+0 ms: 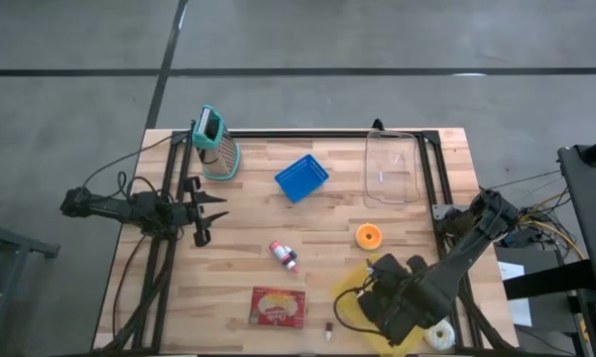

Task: Pick & Place Food Item
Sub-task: Put the big purple food coloring into the yellow bin

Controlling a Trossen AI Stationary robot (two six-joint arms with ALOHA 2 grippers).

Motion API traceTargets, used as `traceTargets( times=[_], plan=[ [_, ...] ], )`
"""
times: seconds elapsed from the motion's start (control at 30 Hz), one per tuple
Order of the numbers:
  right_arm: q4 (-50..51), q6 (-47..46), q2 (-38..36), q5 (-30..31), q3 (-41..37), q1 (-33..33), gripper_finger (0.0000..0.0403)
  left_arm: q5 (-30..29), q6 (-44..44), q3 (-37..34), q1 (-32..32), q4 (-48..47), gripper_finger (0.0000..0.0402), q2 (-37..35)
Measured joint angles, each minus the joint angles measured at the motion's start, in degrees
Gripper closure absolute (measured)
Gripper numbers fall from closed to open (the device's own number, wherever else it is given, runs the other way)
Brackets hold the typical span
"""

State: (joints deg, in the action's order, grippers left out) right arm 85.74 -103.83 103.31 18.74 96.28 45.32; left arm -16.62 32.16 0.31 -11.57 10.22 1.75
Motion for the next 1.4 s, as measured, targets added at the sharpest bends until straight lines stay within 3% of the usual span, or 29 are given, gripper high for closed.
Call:
traceTargets(
  times=[0.4,1.4],
  plan=[
    [-3.2,1.0,-0.1,-10.0,-6.3,0.2,0.0293,0.0,0.0,0.0,0.0,0.0,0.025,0.0],
    [-31.6,1.7,-0.1,-10.4,-27.2,0.2,0.0293,0.0,0.0,0.0,0.0,0.0,0.025,0.0]
  ],
)
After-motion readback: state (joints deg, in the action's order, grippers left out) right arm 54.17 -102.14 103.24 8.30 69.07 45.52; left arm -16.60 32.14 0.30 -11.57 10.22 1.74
